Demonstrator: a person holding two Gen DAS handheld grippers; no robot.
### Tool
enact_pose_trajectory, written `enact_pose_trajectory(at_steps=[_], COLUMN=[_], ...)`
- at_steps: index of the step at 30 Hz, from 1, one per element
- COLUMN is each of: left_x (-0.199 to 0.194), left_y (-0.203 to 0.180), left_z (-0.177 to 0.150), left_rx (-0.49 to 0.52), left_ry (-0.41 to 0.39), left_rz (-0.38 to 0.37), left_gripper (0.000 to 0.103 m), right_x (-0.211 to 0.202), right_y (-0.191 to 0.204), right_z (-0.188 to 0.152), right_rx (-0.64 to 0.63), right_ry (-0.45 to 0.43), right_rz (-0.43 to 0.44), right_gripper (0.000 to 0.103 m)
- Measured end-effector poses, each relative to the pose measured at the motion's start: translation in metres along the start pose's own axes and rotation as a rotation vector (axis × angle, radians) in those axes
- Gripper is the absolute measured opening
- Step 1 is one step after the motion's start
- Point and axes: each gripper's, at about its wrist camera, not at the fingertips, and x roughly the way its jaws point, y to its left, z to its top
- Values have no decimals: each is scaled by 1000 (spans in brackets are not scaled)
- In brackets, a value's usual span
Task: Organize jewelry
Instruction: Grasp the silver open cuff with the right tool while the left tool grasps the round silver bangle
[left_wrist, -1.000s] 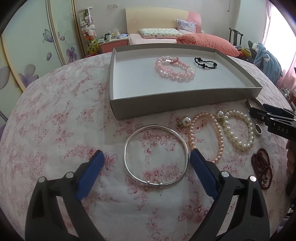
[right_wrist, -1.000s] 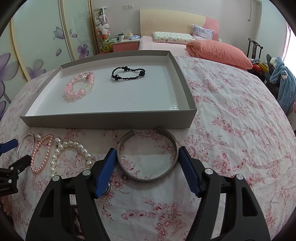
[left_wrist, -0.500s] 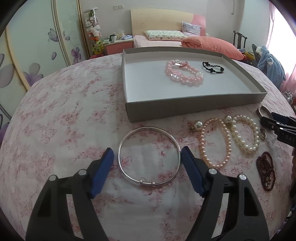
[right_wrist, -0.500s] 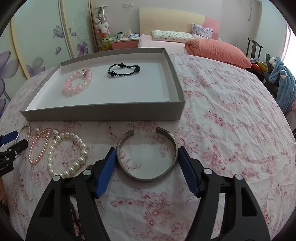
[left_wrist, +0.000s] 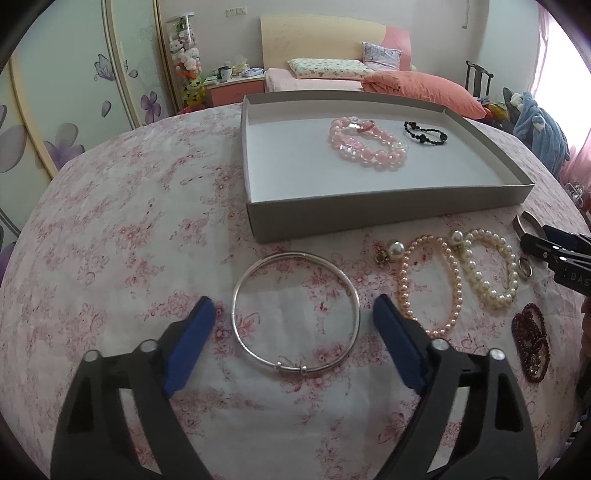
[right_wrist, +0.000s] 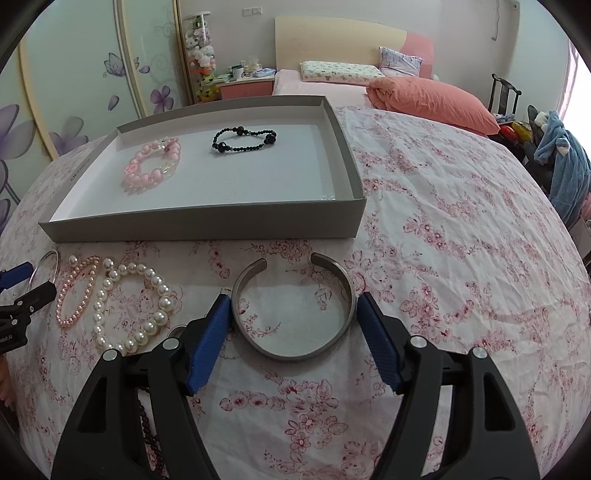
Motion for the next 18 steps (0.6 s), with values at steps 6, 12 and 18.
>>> enact_pose_trajectory(at_steps=[6, 12, 18], left_x=[-1, -1, -3], left_y=[-4, -3, -4], left_z=[0, -1, -3], left_rx=[9, 9, 2], left_ry=[-9, -10, -15], left_rz=[-3, -4, -5], left_gripper=[69, 69, 68], right_x=[-1, -2, -5], right_y=[-1, 0, -2], right_z=[1, 1, -4], right_rx=[0, -4, 1], right_ry=[7, 8, 4], right_rz=[1, 3, 11], right_gripper=[70, 67, 66])
